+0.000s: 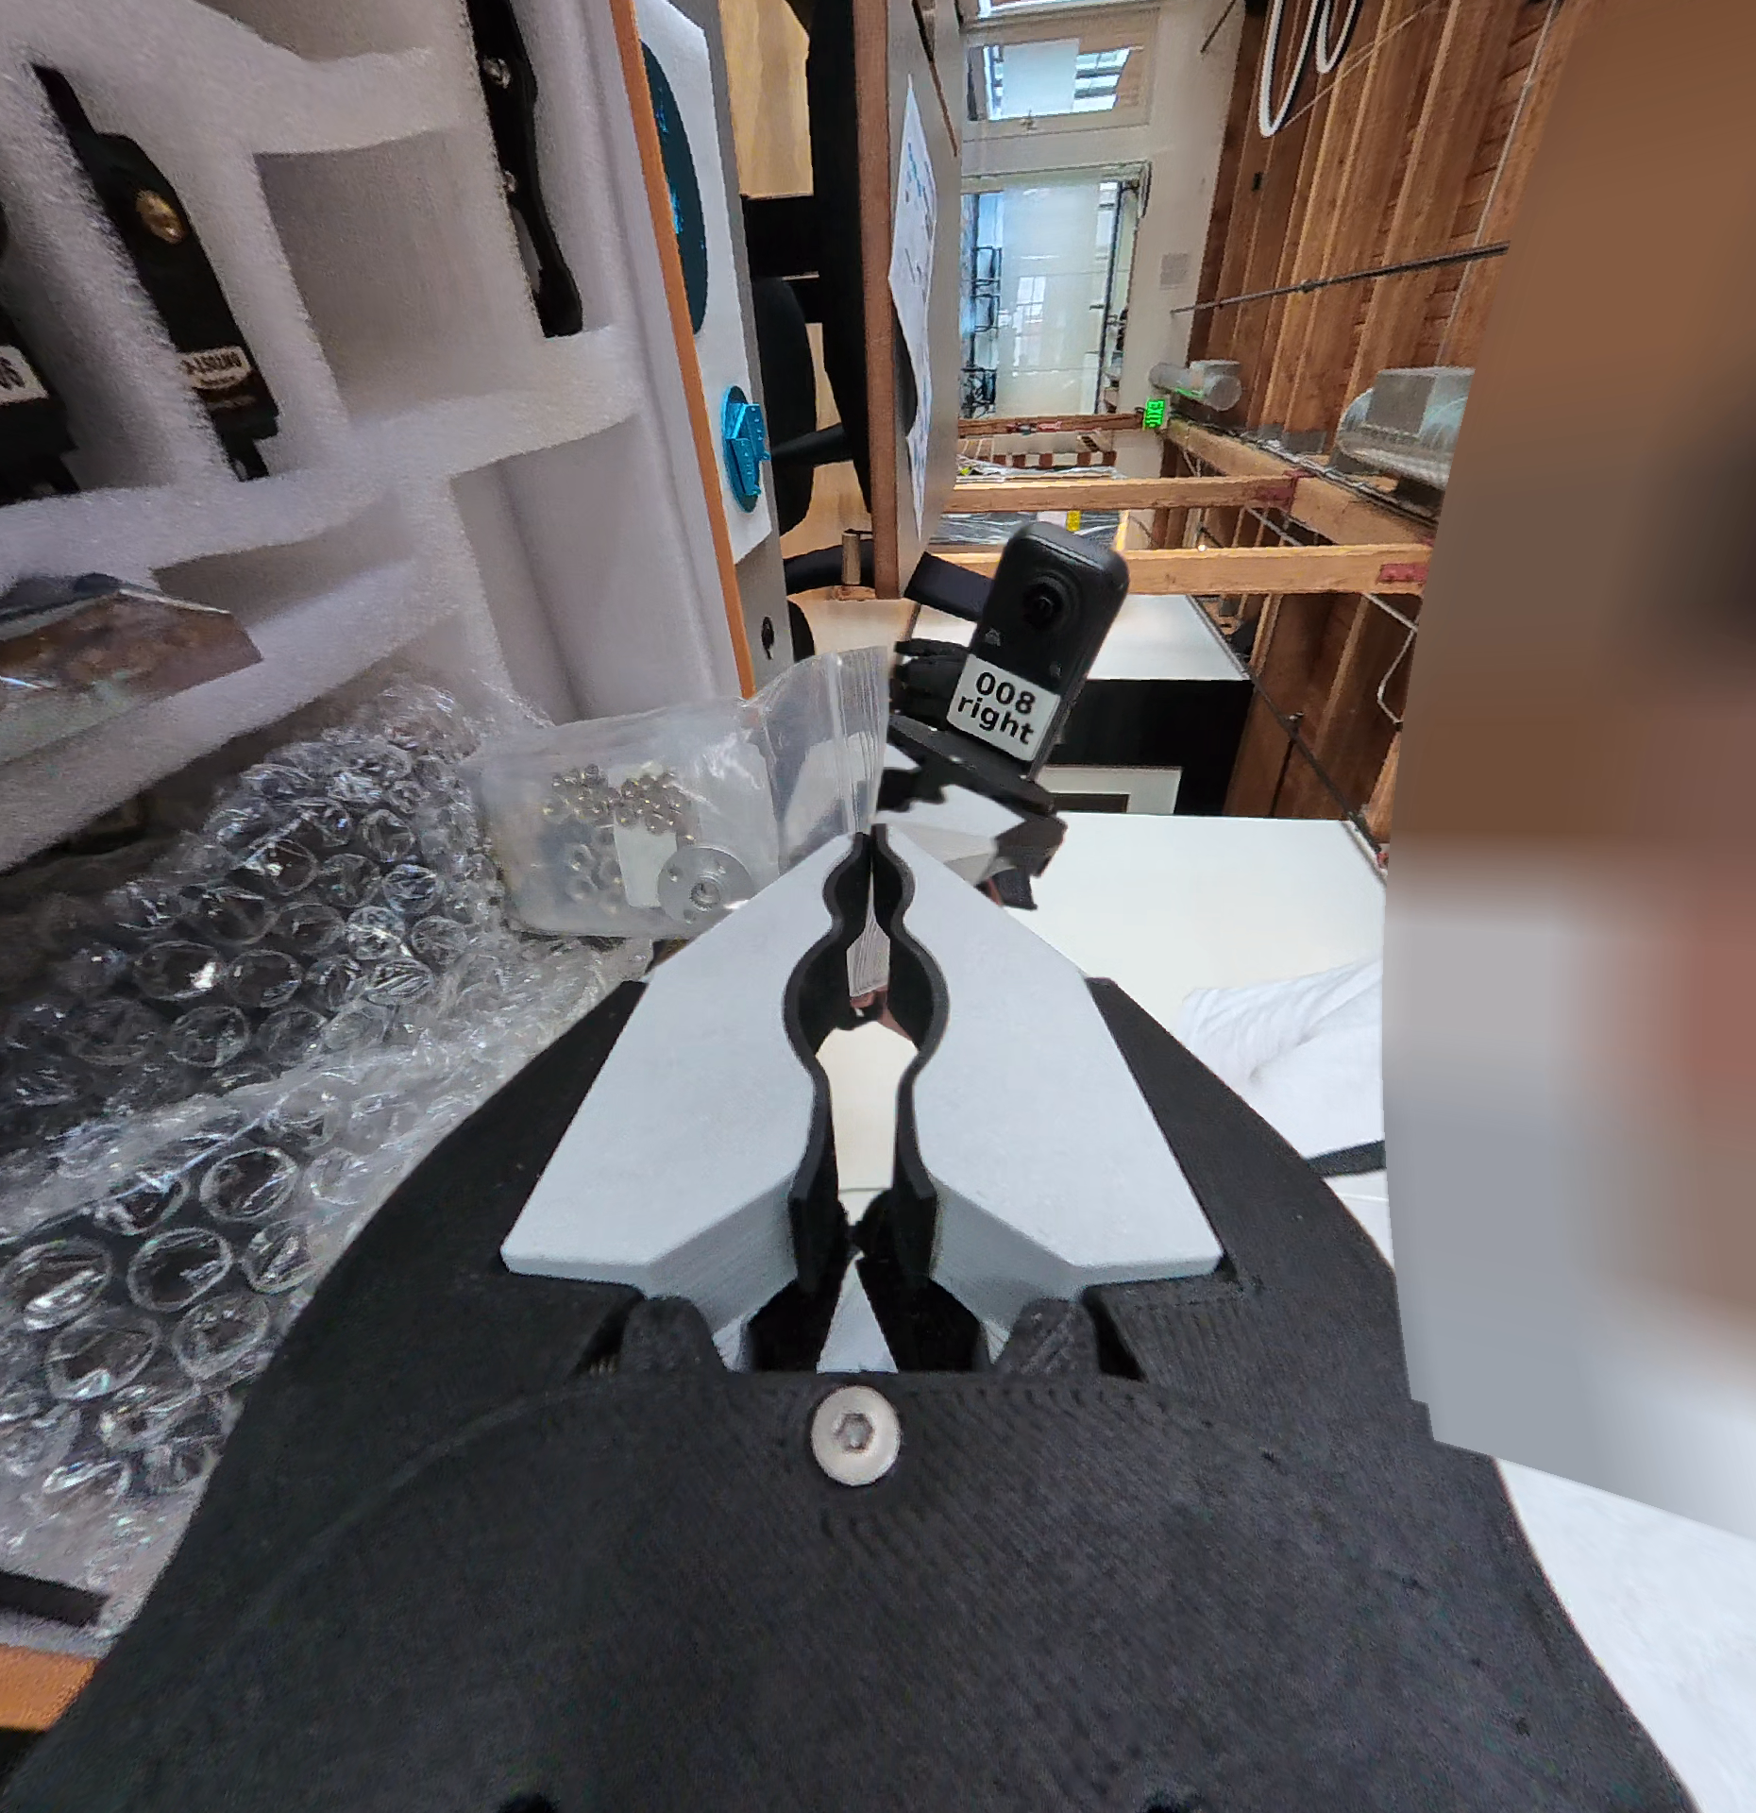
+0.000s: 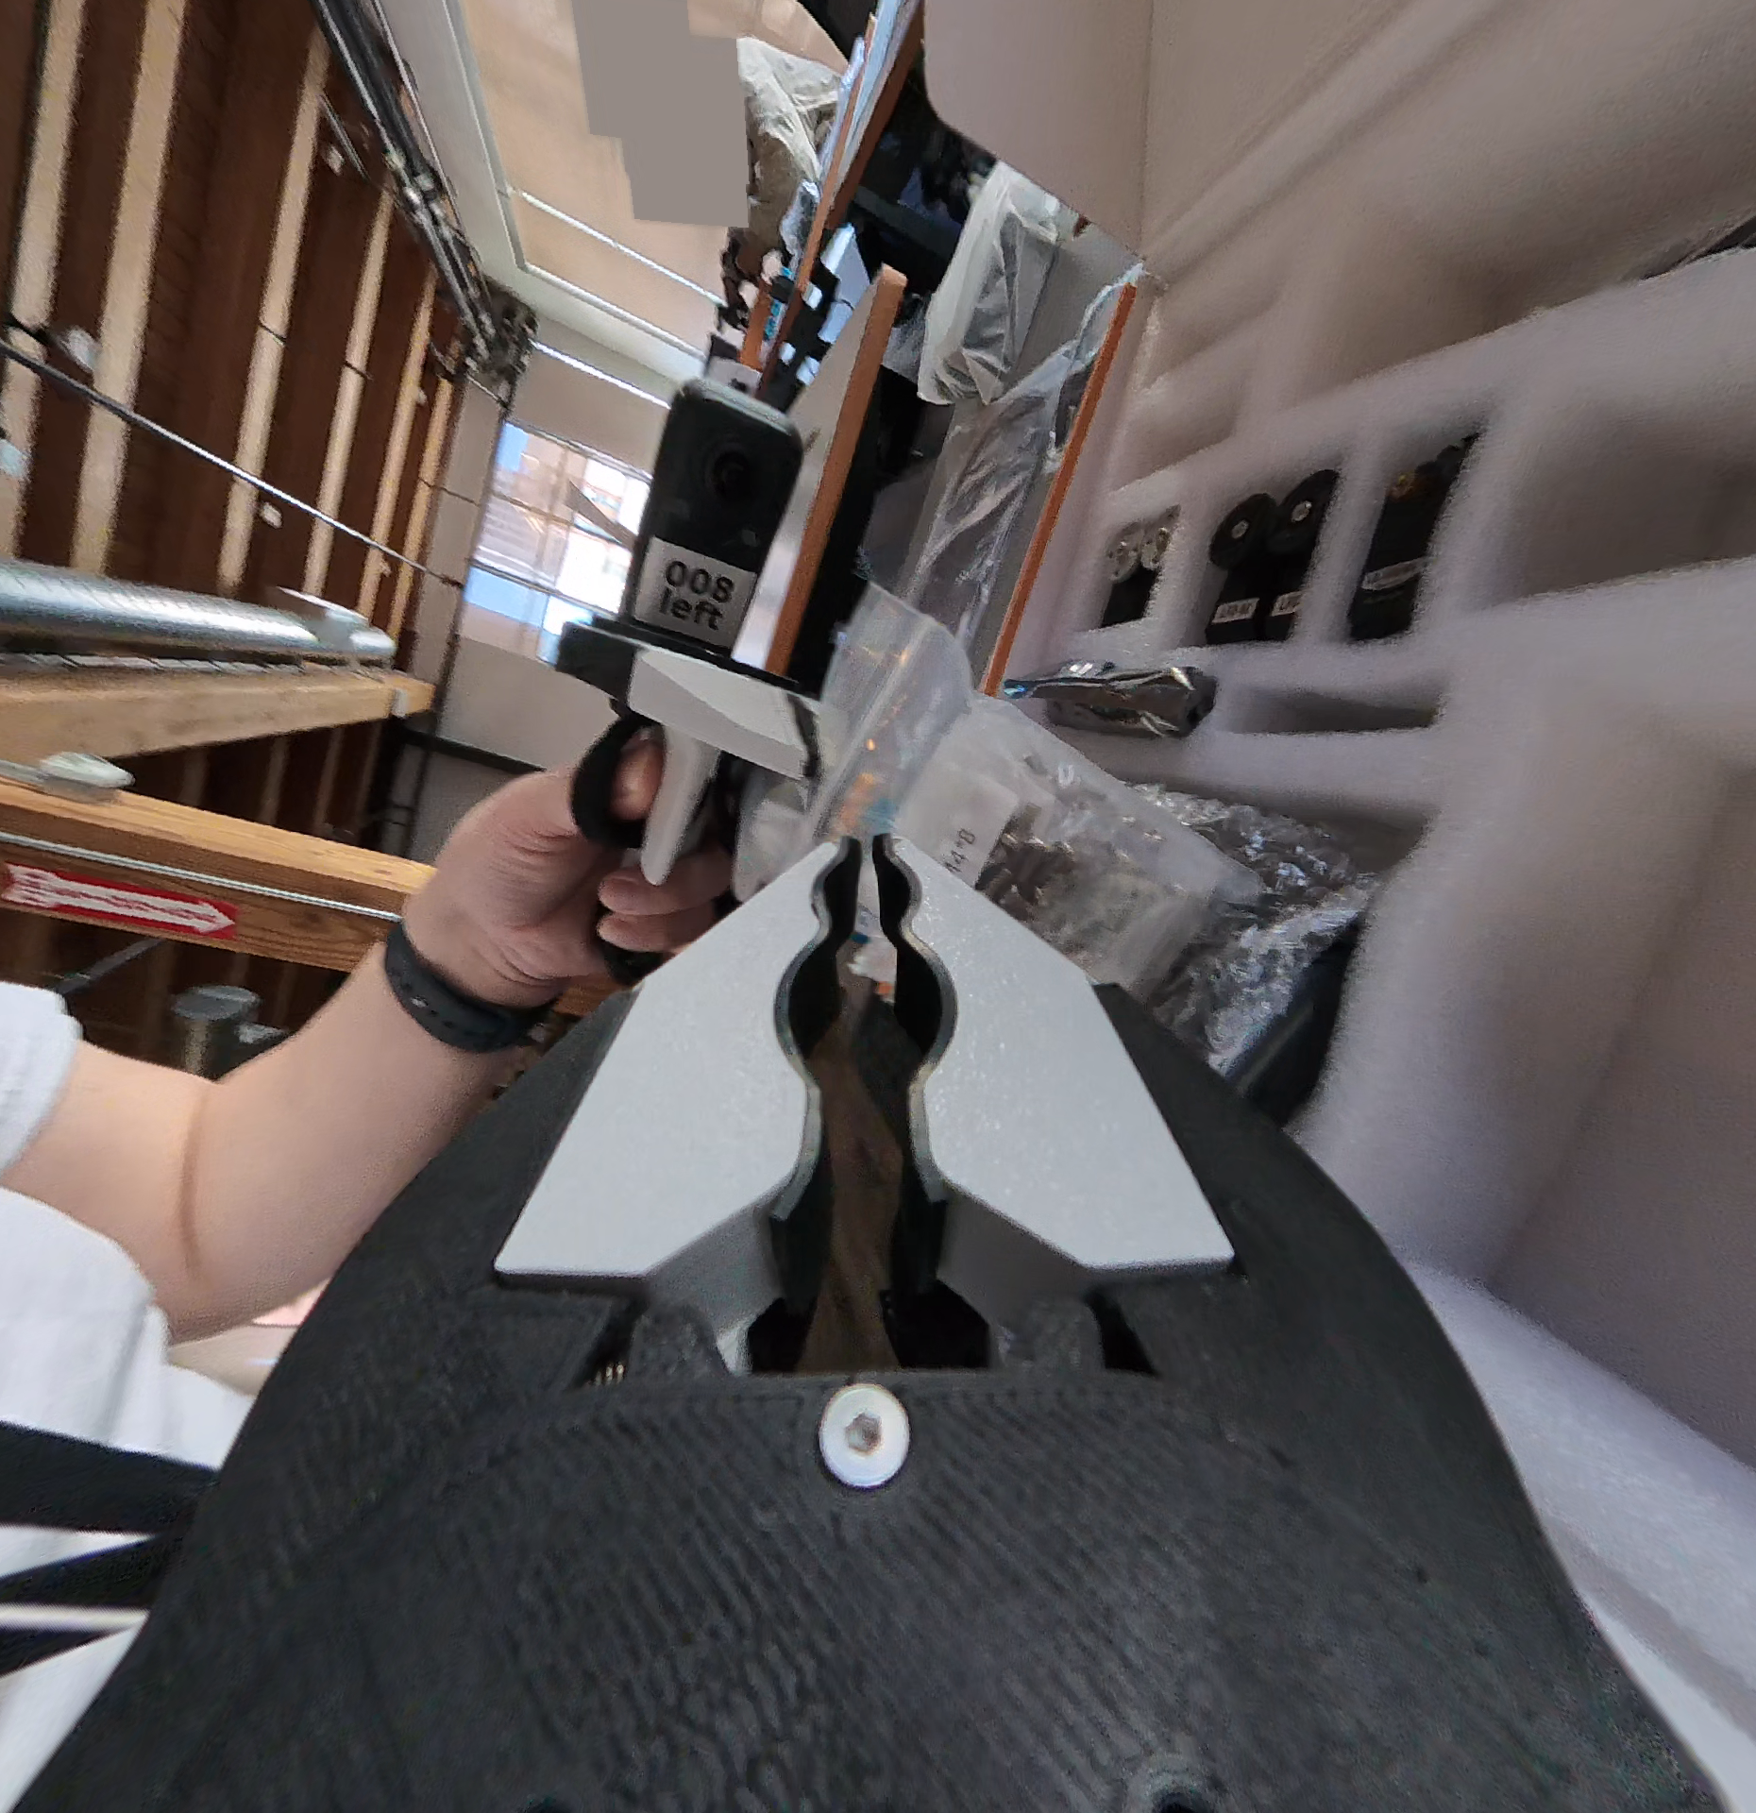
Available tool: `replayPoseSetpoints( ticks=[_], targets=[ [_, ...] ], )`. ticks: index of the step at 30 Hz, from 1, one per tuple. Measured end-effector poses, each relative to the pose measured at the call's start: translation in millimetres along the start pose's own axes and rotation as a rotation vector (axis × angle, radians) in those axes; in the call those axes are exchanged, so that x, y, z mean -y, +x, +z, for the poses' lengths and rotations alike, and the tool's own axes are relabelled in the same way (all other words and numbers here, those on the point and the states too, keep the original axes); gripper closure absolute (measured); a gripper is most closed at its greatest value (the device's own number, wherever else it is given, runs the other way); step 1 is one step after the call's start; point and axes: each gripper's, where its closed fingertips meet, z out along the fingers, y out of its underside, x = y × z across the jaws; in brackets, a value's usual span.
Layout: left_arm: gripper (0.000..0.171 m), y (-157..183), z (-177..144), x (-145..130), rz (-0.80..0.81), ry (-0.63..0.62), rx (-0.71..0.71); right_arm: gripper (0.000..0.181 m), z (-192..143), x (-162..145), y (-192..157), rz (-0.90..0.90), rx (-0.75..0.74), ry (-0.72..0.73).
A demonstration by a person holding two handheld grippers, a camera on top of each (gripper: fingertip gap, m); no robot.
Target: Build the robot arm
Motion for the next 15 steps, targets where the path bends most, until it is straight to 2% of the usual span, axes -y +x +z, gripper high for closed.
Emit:
replayPoseSetpoints(
  ticks=[2,7,11,15],
  targets=[
    [0.171,0,1,-1,-0.009,-0.001,-0.006,0.181,2,-5,4,-0.028,-0.027,-0.032],
    [0.171,2,6,-6,0.014,0.007,-0.003,0.178,-14,15,-12,-0.054,-0.004,0.042],
    [0.171,2,16,-10,0.182,0.003,0.133,0.168,-22,18,-8,0.102,-0.039,0.014],
    [0.171,2,25,-13,0.328,0.018,0.28,0.161,-29,13,-1,0.183,-0.13,-0.01]
  ],
)
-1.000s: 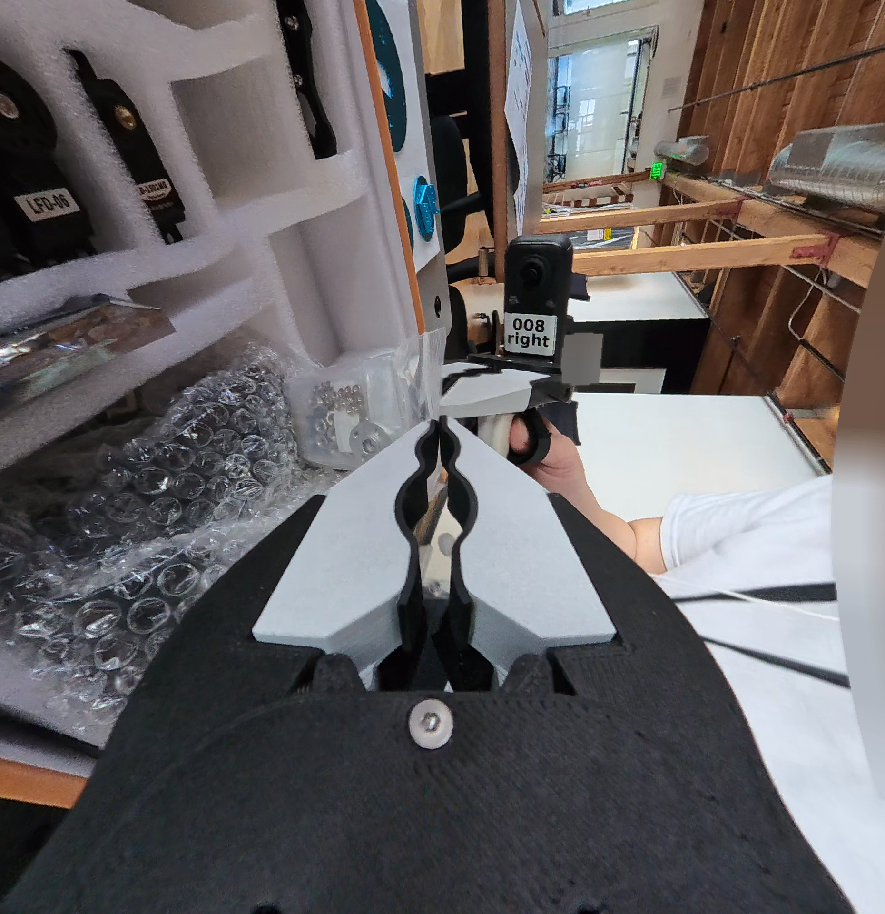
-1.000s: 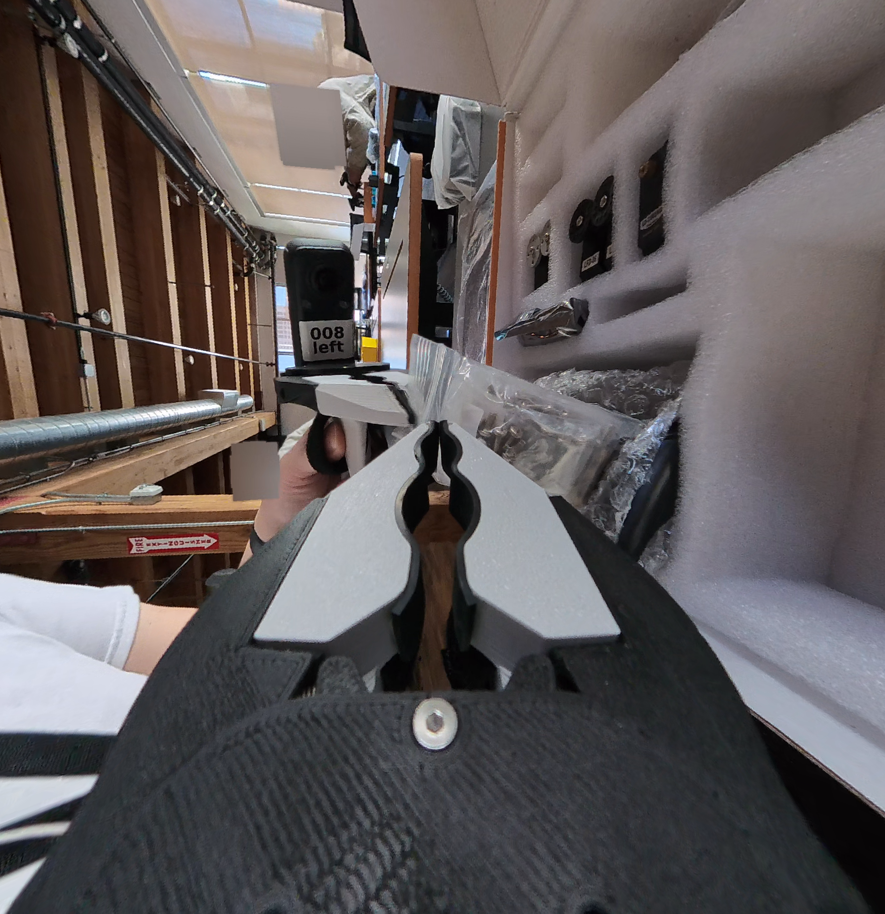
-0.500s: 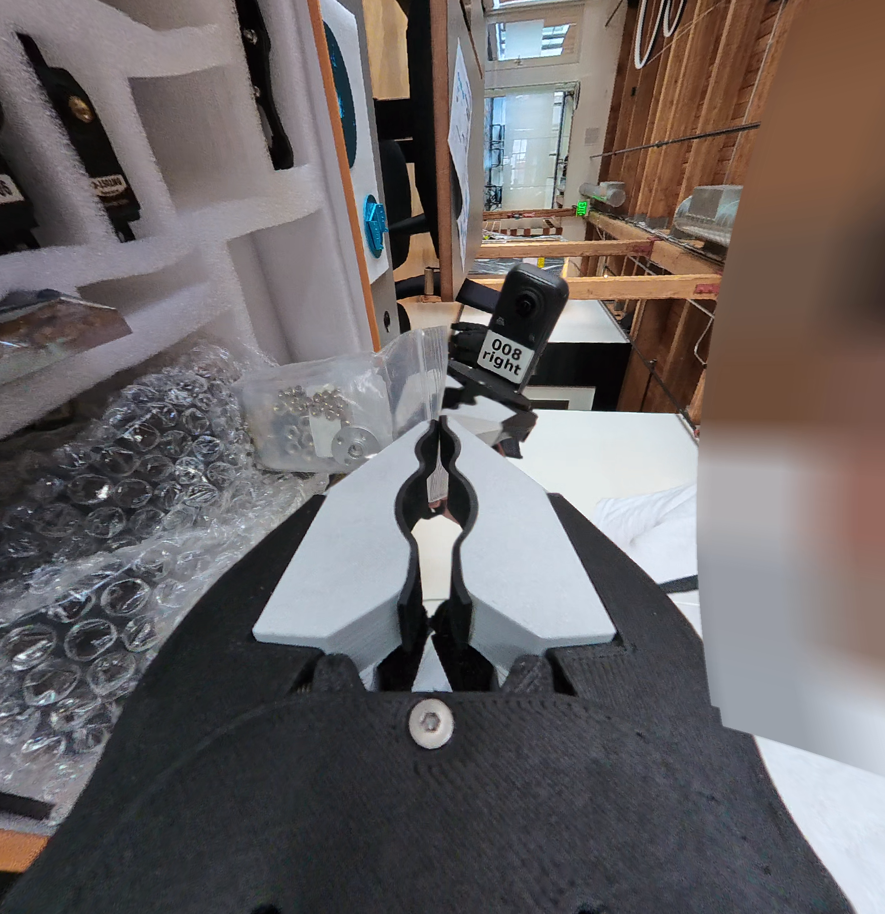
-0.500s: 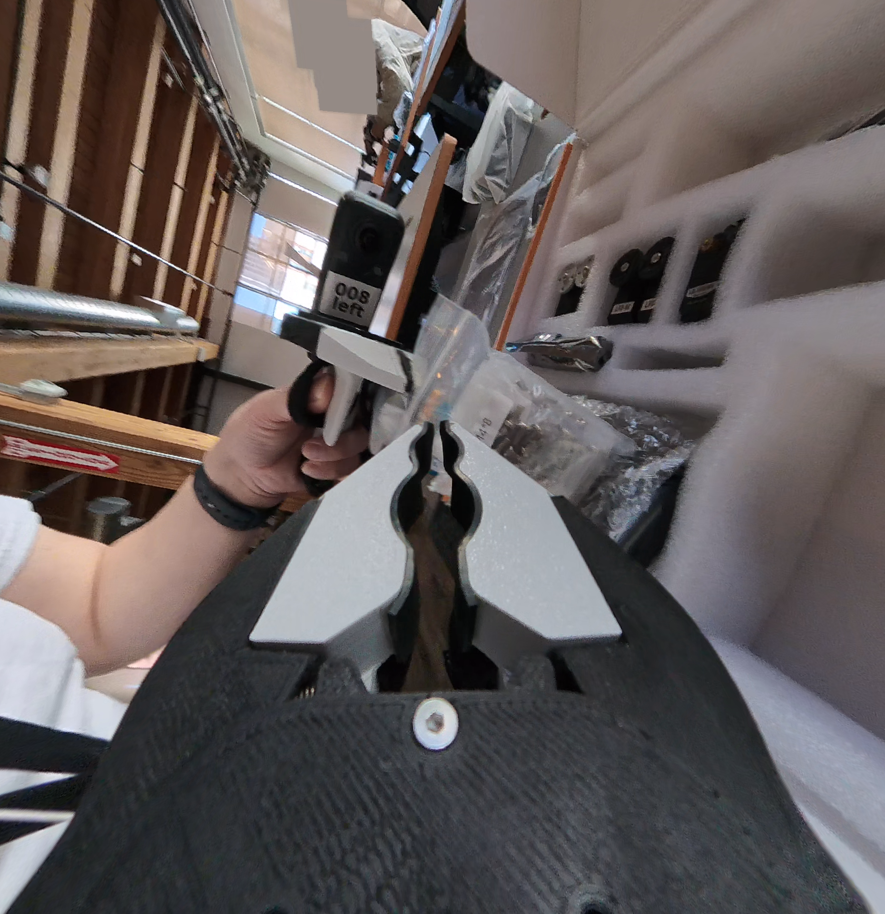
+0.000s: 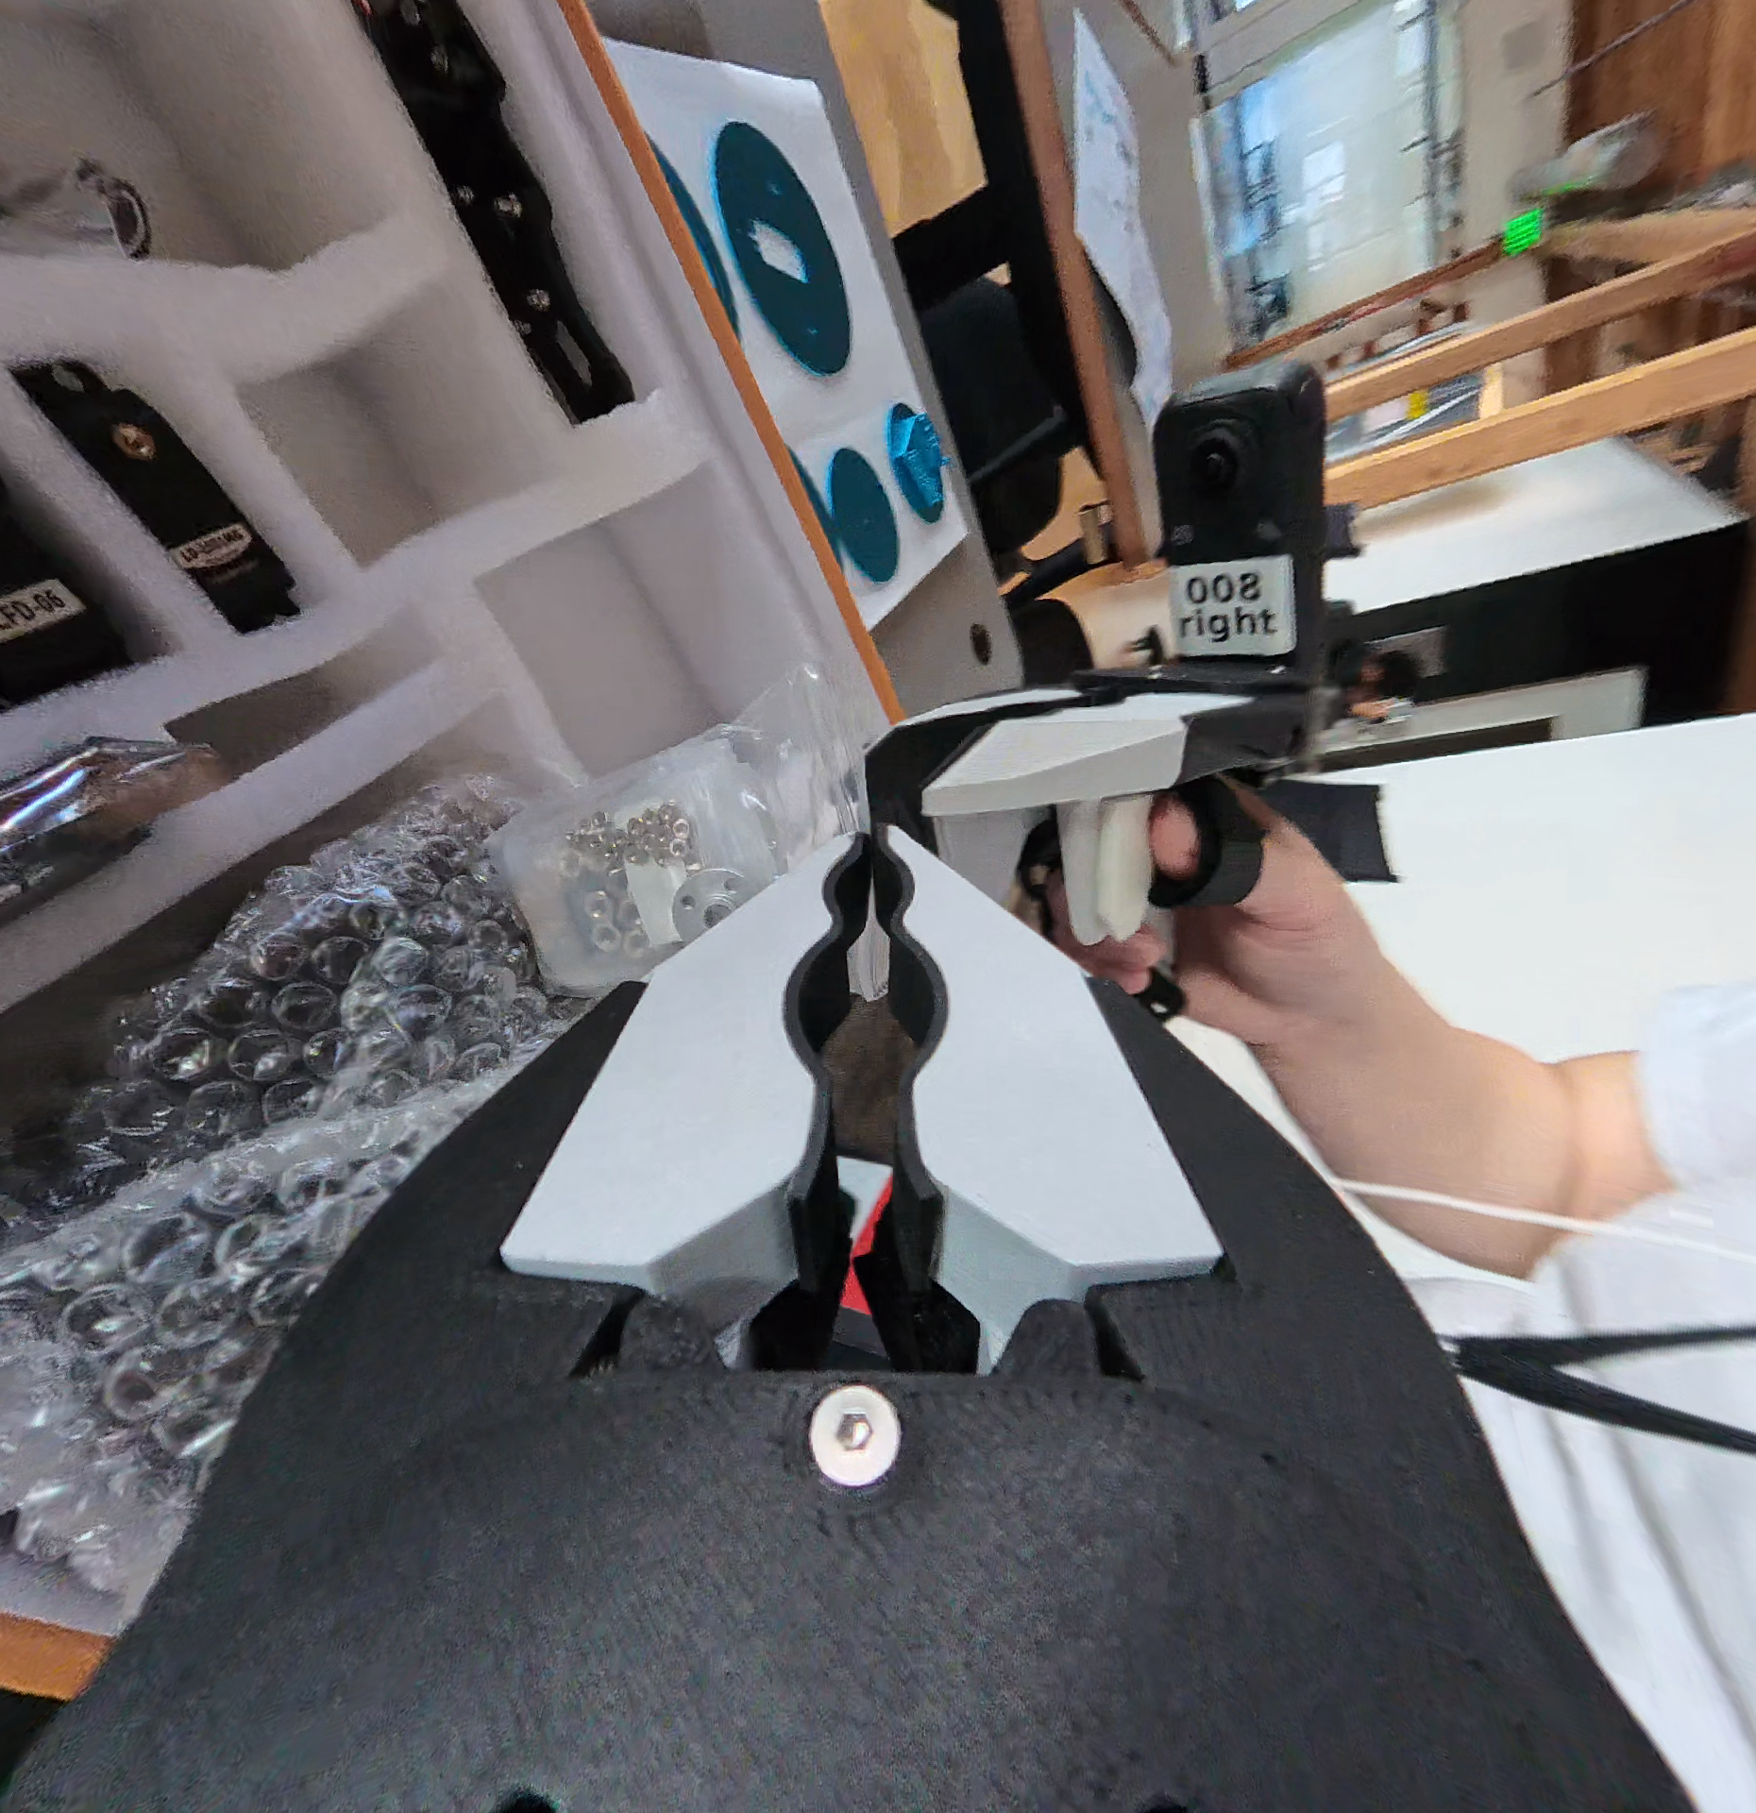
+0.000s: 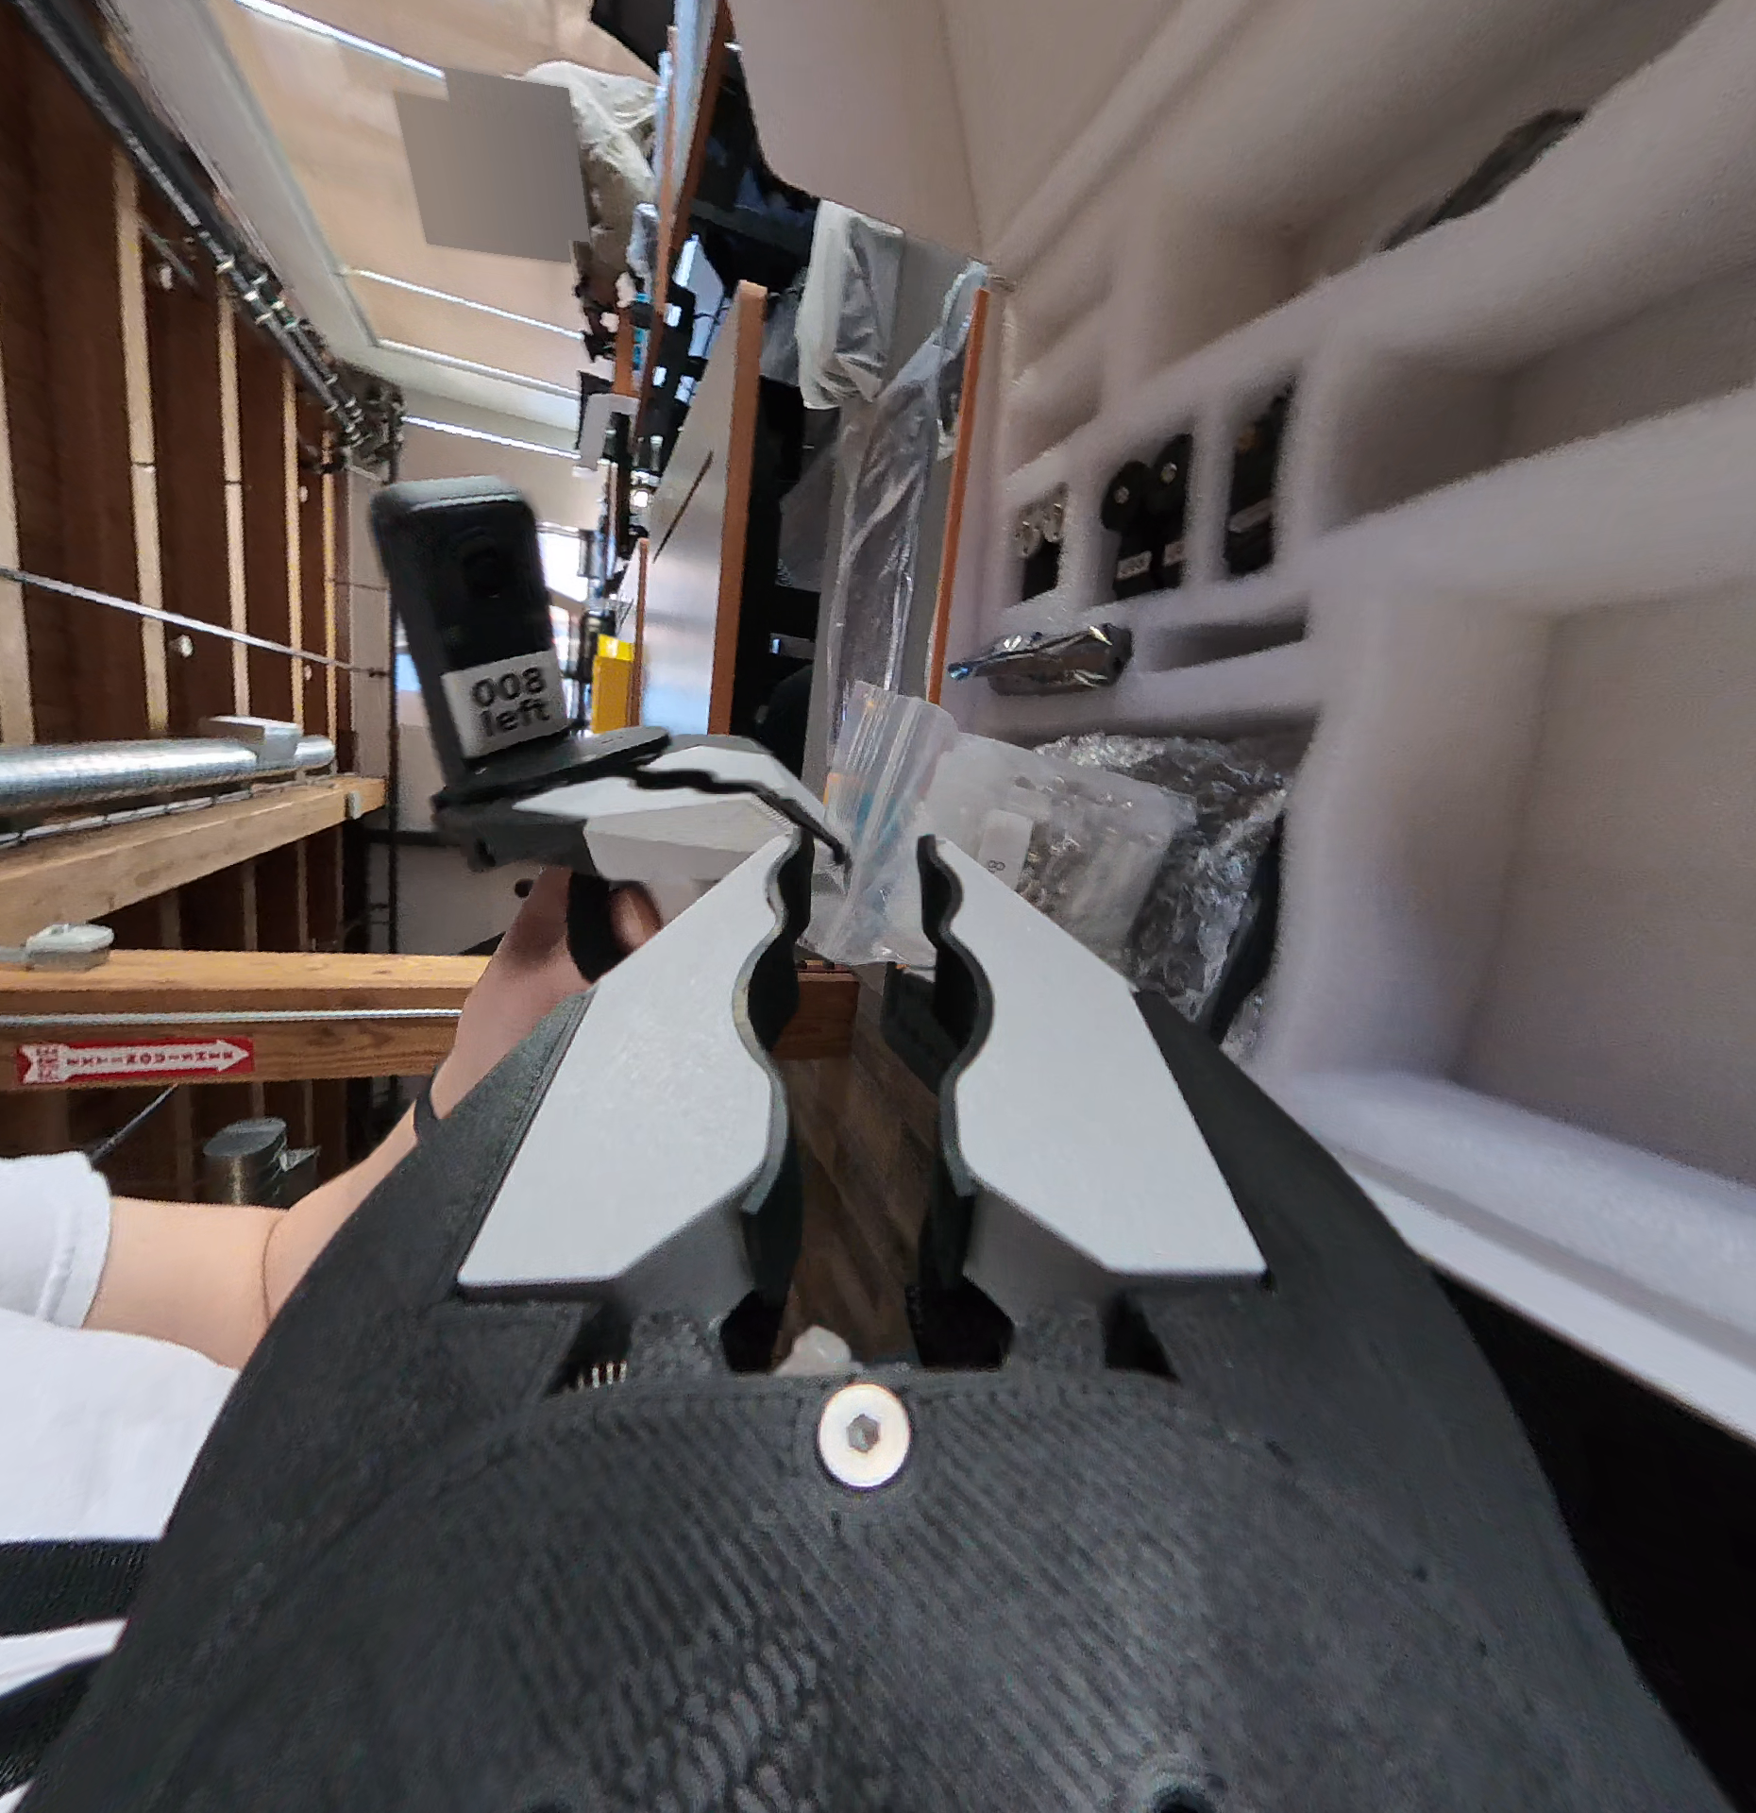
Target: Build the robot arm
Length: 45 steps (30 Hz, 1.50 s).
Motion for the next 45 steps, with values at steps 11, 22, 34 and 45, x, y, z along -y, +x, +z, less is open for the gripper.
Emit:
replayPoseSetpoints(
  ticks=[11,22,34,45],
  targets=[
    [0.171,10,21,-38,0.491,-0.093,0.413,0.162,-28,-24,-7,0.198,-0.097,-0.071],
    [0.171,10,29,-52,0.528,-0.047,0.408,0.161,-37,-41,22,0.141,-0.286,-0.092],
    [0.17,13,37,-55,0.484,-0.062,0.327,0.181,-35,-42,24,0.133,-0.256,-0.066],
    [0.156,7,3,-28,0.447,-0.128,0.112,0.181,-19,-28,9,0.236,0.072,-0.016]
  ],
)
